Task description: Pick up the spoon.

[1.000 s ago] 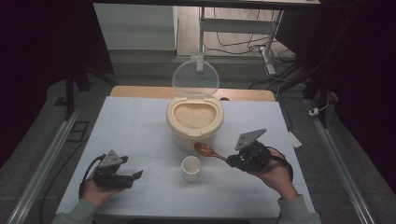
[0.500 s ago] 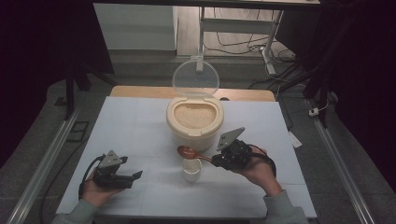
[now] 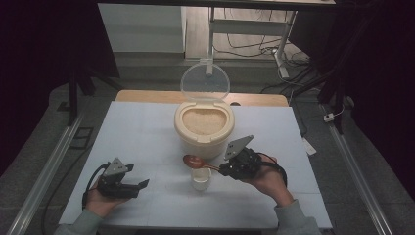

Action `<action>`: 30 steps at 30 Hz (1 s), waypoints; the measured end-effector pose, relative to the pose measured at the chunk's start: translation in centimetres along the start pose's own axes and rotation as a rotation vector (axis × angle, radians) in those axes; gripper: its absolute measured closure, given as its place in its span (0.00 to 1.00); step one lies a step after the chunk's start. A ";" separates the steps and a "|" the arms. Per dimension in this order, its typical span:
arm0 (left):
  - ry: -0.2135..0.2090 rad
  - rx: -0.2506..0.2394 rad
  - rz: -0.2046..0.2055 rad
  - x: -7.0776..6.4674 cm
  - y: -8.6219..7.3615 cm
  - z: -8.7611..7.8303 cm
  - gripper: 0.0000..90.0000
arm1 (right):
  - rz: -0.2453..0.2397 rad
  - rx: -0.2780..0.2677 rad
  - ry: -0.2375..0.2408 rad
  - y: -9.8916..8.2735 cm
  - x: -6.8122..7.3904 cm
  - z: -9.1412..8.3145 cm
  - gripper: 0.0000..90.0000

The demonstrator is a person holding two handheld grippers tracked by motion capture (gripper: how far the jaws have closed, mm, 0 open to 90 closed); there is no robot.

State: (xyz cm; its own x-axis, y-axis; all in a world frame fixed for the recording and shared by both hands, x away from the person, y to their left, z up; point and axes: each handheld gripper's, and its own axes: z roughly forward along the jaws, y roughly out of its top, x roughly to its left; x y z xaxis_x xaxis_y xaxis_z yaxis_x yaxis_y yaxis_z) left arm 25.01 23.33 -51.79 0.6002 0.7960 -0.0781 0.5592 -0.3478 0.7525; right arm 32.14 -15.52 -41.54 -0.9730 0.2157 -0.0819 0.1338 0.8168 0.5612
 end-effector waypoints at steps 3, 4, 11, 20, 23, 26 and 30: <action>-0.002 0.000 0.003 0.0 0.1 0.0 0.19 | -0.001 -0.001 -0.002 0.0 0.0 0.0 0.88; -0.003 0.000 0.004 -0.1 0.2 0.0 0.19 | -0.001 0.000 -0.004 0.0 0.0 0.0 0.88; -0.047 -0.013 0.057 -1.3 2.2 -0.5 0.19 | -0.013 0.000 -0.008 0.3 0.1 0.1 0.88; -0.119 -0.026 0.150 -3.7 5.9 -0.5 0.19 | -0.031 0.000 -0.013 0.7 0.5 0.1 0.88; -0.139 -0.030 0.172 -4.3 7.0 -0.5 0.19 | -0.038 0.005 -0.013 0.8 0.6 0.2 0.88; -0.158 -0.039 0.193 -5.0 8.3 -0.4 0.19 | -0.043 -0.001 -0.012 0.8 0.6 0.3 0.88; -0.193 -0.053 0.234 -6.4 10.2 -0.4 0.20 | -0.045 0.004 -0.013 1.0 0.8 0.4 0.88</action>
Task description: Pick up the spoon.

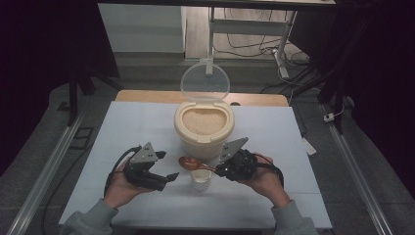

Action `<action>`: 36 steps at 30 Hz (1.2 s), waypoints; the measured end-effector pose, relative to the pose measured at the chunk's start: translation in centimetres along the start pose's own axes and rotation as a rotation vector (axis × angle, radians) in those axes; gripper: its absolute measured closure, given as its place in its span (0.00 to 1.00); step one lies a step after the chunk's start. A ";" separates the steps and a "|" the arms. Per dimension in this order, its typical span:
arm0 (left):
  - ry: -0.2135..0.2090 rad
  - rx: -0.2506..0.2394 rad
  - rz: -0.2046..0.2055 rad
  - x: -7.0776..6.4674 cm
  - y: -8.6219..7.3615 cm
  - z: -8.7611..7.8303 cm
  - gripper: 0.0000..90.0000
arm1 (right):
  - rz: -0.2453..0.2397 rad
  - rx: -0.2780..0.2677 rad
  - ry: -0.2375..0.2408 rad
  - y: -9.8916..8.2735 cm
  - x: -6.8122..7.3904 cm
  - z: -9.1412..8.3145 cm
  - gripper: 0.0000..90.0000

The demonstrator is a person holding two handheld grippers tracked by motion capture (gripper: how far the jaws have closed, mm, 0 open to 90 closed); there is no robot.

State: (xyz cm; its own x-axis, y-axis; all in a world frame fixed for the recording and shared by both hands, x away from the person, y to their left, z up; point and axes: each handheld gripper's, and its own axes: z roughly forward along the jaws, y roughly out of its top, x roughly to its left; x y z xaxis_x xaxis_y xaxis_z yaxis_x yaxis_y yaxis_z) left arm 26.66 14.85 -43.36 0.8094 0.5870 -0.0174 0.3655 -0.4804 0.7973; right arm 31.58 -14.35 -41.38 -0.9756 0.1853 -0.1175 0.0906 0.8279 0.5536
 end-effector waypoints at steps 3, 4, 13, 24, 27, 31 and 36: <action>-0.022 -0.006 0.029 -0.6 1.3 0.3 0.21 | -0.012 0.007 0.000 0.2 0.2 0.2 0.88; -0.029 -0.003 0.037 -0.8 1.7 0.5 0.21 | -0.012 0.007 0.000 0.2 0.2 0.2 0.88; -0.111 0.109 0.141 -1.7 4.5 3.5 0.29 | -0.047 0.014 0.009 0.6 0.7 0.6 0.88; -0.219 0.252 0.203 -2.0 5.0 6.2 0.43 | -0.103 0.023 0.024 1.1 1.6 1.1 0.88; -0.238 0.269 0.211 -1.9 4.9 6.4 0.48 | -0.120 0.019 0.033 1.2 1.9 1.2 0.88; -0.258 0.294 0.230 -2.0 4.8 6.7 0.56 | -0.145 0.021 0.038 1.3 2.1 1.4 0.88; -0.279 0.326 0.263 -2.2 4.6 7.1 0.71 | -0.186 0.012 0.036 1.4 2.4 1.4 0.88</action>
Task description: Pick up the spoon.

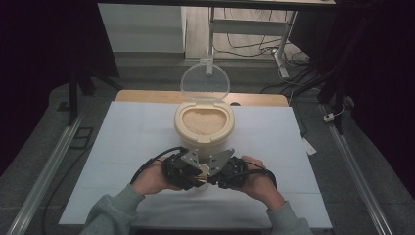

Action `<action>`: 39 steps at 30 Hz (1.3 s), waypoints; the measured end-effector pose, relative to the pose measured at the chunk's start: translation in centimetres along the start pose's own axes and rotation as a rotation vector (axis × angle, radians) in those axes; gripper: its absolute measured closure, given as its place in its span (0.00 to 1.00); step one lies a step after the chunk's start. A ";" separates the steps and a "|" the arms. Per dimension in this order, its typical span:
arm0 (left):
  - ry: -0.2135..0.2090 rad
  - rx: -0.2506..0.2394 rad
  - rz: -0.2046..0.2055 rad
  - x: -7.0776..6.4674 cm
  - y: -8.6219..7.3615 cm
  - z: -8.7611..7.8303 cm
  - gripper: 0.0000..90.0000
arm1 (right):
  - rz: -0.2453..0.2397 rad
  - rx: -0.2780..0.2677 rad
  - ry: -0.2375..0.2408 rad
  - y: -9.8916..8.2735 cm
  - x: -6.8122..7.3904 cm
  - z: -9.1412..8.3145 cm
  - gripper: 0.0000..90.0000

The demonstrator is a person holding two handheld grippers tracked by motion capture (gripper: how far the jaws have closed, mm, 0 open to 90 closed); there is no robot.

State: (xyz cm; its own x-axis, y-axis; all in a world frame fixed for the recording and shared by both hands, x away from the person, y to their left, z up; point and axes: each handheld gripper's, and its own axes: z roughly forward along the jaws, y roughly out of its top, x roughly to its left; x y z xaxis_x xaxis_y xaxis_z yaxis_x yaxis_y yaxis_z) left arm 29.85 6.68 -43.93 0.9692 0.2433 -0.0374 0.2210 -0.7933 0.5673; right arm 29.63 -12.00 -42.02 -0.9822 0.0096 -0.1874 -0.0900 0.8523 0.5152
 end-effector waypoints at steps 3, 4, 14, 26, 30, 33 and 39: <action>-0.015 0.009 0.009 0.0 0.0 0.1 0.78 | -0.034 0.003 0.002 0.1 0.2 -0.1 0.88; -0.027 0.011 0.019 0.0 -0.1 0.1 0.81 | -0.046 0.006 0.006 0.1 0.4 -0.1 0.88; -0.054 0.020 0.034 -0.3 -0.1 0.5 0.87 | -0.077 0.029 0.022 0.2 0.7 0.2 0.88; 0.023 -0.038 -0.011 0.2 -0.5 -0.3 0.88 | 0.185 -0.199 -0.110 -1.4 -1.1 -1.9 0.64; 0.044 -0.062 -0.025 0.3 -0.8 -0.7 0.88 | 0.253 -0.257 -0.130 -2.0 -1.4 -2.3 0.60; 0.056 -0.077 -0.033 0.4 -0.9 -0.8 0.88 | 0.297 -0.288 -0.153 -2.6 -1.6 -2.5 0.57; 0.081 -0.099 -0.046 0.5 -1.1 -1.1 0.88 | 0.368 -0.330 -0.196 -3.6 -1.6 -2.9 0.53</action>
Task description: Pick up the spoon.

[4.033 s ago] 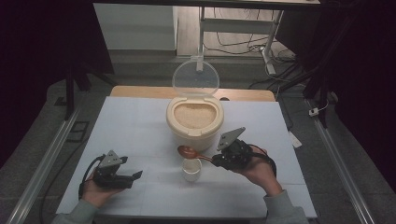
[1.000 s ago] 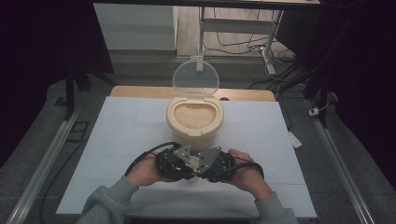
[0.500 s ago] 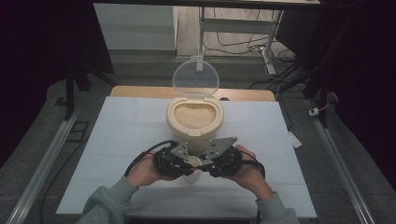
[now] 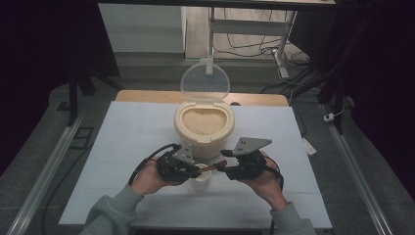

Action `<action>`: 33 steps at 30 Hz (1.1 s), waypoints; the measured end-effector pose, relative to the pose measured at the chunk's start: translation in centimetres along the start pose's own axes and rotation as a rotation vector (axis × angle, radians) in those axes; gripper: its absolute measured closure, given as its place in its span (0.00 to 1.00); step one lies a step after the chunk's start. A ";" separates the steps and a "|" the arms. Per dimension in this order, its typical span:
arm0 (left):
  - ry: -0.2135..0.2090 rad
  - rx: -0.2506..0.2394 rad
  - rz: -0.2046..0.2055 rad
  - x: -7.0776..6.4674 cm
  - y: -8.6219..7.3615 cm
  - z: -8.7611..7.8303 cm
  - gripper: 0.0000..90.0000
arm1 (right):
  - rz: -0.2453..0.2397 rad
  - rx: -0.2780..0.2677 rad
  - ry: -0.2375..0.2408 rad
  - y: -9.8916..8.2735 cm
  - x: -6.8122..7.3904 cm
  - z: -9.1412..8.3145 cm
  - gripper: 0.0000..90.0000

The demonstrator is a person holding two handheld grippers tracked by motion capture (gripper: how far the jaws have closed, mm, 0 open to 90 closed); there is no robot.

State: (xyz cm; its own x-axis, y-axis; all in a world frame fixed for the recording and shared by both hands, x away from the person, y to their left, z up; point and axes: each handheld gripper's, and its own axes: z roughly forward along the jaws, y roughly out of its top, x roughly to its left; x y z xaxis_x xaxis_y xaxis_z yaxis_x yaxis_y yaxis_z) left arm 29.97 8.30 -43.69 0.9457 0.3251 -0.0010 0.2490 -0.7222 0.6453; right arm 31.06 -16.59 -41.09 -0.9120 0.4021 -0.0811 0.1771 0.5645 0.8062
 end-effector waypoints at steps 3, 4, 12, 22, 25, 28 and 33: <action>0.014 -0.013 -0.008 0.0 -0.1 -0.2 0.88 | 0.049 -0.026 -0.028 -0.4 -0.2 -0.4 0.51; 0.019 -0.018 -0.009 0.0 -0.1 -0.3 0.88 | 0.063 -0.039 -0.034 -0.5 -0.3 -0.5 0.50; 0.043 -0.061 -0.027 0.1 -0.3 -0.6 0.88 | 0.215 -0.133 -0.070 -2.1 -0.8 -1.8 0.46; 0.075 -0.103 -0.036 0.0 -0.4 -0.9 0.88 | 0.265 -0.127 -0.074 -2.8 -0.9 -1.4 0.43; 0.081 -0.107 -0.037 -0.1 -0.4 -0.8 0.88 | 0.278 -0.128 -0.063 -2.9 -0.8 -1.0 0.42; 0.092 -0.122 -0.037 -0.2 -0.4 -0.9 0.88 | 0.301 -0.135 -0.054 -2.8 -0.6 -0.8 0.41; 0.104 -0.134 -0.037 -0.3 -0.4 -0.8 0.88 | 0.341 -0.151 -0.042 -2.6 -0.2 -0.4 0.39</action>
State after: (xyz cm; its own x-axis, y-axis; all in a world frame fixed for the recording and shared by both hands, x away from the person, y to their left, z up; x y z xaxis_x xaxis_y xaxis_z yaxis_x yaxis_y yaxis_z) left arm 29.40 8.94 -43.32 0.9077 0.4169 0.0480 0.2468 -0.6228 0.7424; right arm 30.64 -18.42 -42.90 -0.7938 0.5792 0.1854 0.4085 0.2818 0.8682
